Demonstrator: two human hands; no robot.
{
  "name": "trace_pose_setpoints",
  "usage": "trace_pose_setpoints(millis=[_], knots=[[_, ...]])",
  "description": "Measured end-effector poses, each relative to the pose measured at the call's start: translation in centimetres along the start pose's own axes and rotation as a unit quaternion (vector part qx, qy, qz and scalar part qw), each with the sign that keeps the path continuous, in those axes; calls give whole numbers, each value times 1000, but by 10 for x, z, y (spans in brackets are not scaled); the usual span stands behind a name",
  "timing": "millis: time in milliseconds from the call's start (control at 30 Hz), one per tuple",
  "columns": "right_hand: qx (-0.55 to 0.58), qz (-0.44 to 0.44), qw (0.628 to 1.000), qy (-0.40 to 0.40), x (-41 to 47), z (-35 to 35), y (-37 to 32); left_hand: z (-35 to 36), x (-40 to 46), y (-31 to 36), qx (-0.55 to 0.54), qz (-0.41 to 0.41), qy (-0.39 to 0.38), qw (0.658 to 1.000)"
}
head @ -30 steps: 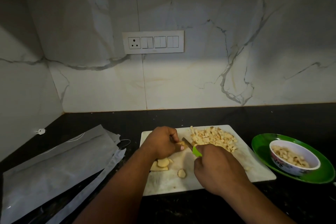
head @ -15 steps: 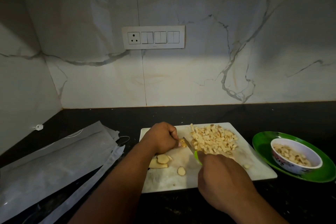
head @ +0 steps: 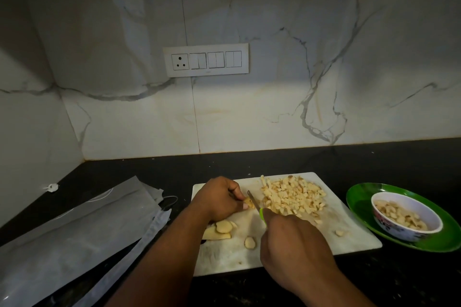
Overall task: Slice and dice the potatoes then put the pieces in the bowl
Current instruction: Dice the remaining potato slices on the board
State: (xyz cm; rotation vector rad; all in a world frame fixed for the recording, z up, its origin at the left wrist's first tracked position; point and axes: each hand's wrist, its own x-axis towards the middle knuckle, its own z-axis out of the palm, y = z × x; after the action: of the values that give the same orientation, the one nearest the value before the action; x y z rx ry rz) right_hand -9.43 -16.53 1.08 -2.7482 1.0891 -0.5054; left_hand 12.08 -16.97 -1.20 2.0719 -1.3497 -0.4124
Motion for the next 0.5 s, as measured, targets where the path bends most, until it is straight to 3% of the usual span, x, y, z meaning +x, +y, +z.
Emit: trace_pose_setpoints(millis=[267,500], knots=[[-25,6,998,-58,-29,-17,6,0,4,1,-7,-10,-3,1000],[2,0,999,35,-6,-18,2,-6,-4,-4,-6,-1,-21,1000]])
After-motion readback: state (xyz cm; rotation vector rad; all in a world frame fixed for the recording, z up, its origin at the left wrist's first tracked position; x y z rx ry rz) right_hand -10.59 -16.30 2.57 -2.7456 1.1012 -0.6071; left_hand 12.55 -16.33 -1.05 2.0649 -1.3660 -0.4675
